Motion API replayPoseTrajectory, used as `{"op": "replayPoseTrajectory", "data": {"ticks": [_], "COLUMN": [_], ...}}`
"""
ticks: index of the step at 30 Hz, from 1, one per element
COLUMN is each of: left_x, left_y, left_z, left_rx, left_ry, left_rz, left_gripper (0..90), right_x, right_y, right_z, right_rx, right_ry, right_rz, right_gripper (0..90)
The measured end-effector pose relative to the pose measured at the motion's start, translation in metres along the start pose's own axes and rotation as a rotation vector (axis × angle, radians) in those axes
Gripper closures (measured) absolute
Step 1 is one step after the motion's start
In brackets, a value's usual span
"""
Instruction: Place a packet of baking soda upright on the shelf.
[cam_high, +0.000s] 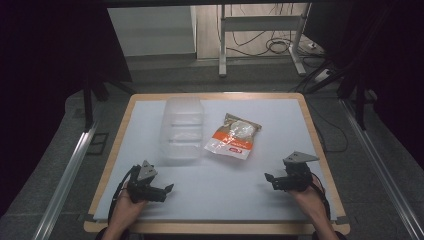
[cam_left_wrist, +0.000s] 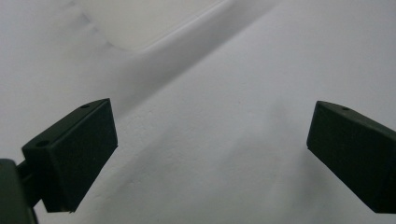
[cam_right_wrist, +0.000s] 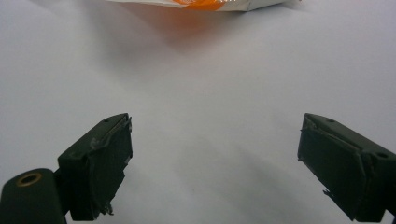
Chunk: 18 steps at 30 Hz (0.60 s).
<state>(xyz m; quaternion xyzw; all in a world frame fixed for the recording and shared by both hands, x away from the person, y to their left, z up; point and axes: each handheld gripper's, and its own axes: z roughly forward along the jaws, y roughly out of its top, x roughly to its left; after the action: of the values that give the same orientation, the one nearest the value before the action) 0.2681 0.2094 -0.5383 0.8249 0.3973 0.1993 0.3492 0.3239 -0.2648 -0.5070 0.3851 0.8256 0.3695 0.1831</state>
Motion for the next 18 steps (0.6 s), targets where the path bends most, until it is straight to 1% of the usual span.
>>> {"op": "replayPoseTrajectory", "data": {"ticks": [6, 10, 13, 18], "left_x": [-0.001, -0.001, -0.002, -0.002], "left_y": [0.0, 0.0, 0.001, 0.001], "left_z": [0.001, 0.001, 0.001, 0.001], "left_rx": [0.001, 0.003, 0.005, 0.005], "left_ry": [0.002, 0.004, 0.004, 0.005], "left_rz": [0.004, 0.006, 0.007, 0.008], "left_gripper": [1.8, 1.8, 1.8, 1.8], "right_x": [0.001, 0.003, 0.007, 0.013], "right_y": [0.003, 0.006, 0.009, 0.019], "right_z": [0.0, 0.001, 0.001, 0.004], "right_rx": [-0.007, -0.016, -0.027, -0.03], "right_ry": [-0.006, 0.002, 0.018, 0.022], "right_rz": [-0.015, -0.016, -0.027, -0.072], "right_gripper": [10.4, 12.0, 13.7, 14.4]}}
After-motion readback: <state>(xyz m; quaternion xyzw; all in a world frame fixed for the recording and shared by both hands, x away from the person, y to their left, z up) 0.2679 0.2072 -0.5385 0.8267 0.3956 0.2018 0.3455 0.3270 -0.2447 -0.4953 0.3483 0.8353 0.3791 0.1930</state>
